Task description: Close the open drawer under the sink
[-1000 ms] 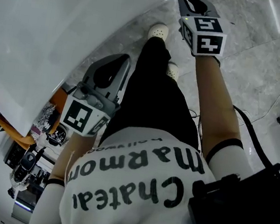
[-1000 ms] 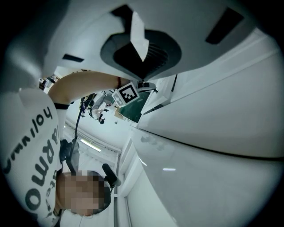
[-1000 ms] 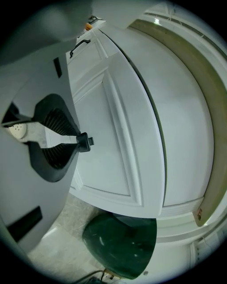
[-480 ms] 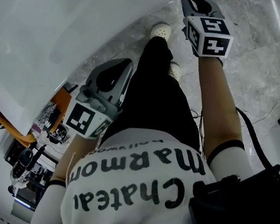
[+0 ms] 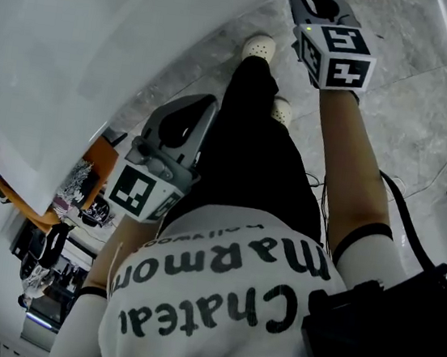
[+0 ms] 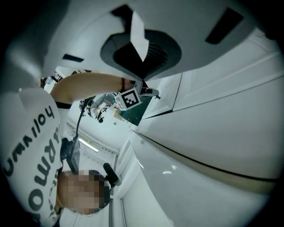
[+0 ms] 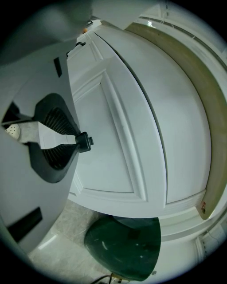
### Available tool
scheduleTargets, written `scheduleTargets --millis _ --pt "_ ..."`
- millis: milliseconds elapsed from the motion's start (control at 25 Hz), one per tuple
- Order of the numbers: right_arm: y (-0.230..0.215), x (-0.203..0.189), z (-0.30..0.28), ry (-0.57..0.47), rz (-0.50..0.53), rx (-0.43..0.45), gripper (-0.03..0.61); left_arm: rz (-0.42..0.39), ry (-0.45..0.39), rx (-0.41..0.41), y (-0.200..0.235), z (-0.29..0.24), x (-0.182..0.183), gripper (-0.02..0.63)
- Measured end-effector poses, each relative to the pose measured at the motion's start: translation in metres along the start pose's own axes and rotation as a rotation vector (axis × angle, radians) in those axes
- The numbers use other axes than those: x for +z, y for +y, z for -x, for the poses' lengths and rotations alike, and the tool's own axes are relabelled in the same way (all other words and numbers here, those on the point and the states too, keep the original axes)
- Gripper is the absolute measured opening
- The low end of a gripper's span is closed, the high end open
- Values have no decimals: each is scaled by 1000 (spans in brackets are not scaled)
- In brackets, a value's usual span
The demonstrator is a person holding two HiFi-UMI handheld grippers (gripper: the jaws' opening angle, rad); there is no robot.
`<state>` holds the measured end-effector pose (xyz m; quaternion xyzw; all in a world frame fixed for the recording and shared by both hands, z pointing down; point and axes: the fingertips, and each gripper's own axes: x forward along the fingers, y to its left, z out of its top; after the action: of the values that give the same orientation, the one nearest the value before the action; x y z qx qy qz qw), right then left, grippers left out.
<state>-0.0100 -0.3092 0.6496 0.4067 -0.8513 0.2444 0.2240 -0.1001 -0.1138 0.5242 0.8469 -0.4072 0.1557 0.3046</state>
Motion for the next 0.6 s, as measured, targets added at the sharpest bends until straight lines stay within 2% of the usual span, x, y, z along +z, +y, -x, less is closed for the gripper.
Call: scheduleTargets --millis 200,360,600 --pt "6 7 -11 18 29 7 72 12 -9 4 4 2 -3 8" --pt "7 8 -12 8 8 16 72 35 2 5 2 3 -2 8" --pt "6 11 -13 15 -4 -2 80 20 -15 13 3 6 7 8"
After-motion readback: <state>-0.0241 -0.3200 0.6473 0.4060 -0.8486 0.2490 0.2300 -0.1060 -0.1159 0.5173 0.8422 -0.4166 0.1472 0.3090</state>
